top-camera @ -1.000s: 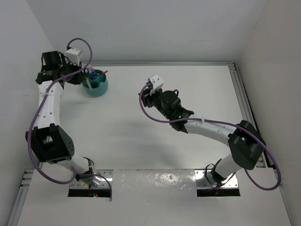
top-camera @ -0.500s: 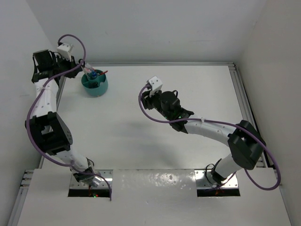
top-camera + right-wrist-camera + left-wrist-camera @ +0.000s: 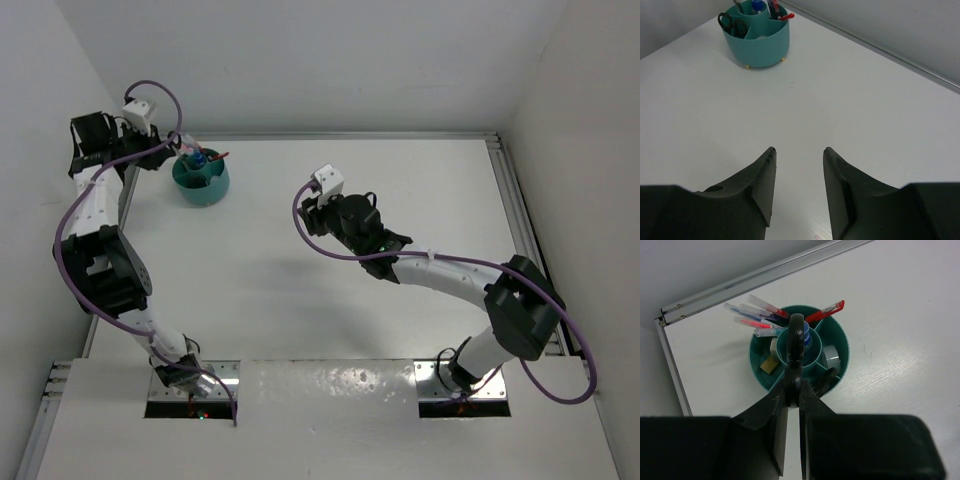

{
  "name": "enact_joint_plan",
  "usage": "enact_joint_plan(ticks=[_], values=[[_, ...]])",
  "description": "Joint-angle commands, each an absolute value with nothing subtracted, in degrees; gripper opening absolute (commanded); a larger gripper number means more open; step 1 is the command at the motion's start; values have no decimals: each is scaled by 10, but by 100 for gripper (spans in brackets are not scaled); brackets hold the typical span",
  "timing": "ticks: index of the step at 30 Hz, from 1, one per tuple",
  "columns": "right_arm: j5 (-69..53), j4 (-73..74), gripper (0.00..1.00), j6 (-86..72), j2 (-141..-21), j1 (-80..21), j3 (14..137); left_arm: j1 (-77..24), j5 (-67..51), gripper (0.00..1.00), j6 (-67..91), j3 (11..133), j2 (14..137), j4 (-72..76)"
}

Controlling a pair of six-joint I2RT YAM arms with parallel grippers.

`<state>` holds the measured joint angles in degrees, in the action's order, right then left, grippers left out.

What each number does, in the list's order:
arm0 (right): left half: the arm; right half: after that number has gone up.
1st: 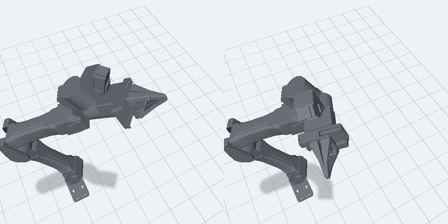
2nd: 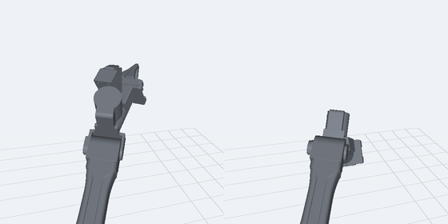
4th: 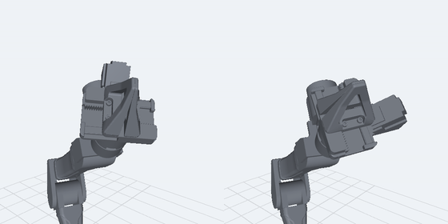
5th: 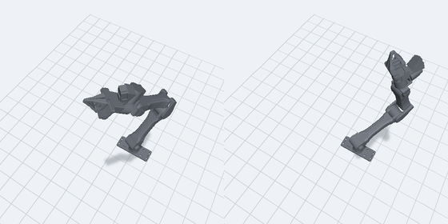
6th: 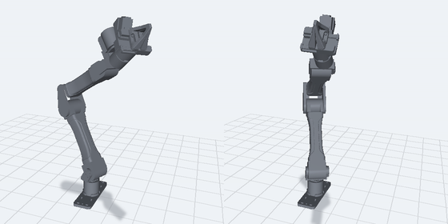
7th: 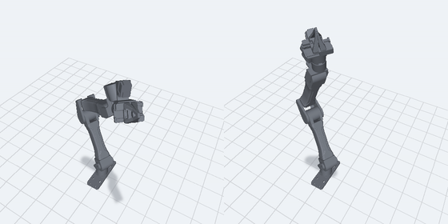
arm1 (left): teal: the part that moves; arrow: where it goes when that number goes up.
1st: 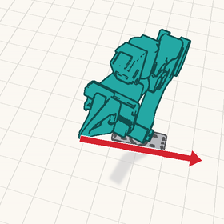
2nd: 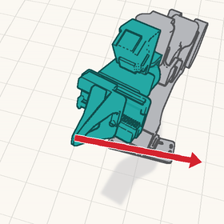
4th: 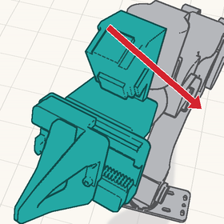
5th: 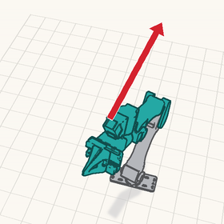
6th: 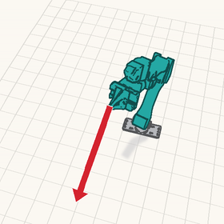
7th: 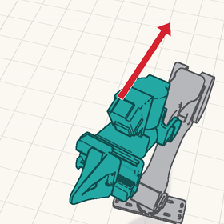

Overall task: Sort the stationery into containers
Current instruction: Place the scissors in the storage box.

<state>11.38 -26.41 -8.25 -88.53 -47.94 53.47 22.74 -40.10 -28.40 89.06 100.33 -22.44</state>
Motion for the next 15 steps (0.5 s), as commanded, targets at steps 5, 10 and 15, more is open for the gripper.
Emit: enact_joint_plan(ticks=[5, 10, 15], values=[[117, -268, 42, -82, -861, -483, 557, 251, -434, 0, -256, 937, 971, -178], [117, -264, 42, -80, -855, -484, 552, 265, -428, 0, -251, 936, 954, -167], [120, -263, 42, -79, -850, -484, 544, 272, -425, 0, -272, 927, 968, -199]])
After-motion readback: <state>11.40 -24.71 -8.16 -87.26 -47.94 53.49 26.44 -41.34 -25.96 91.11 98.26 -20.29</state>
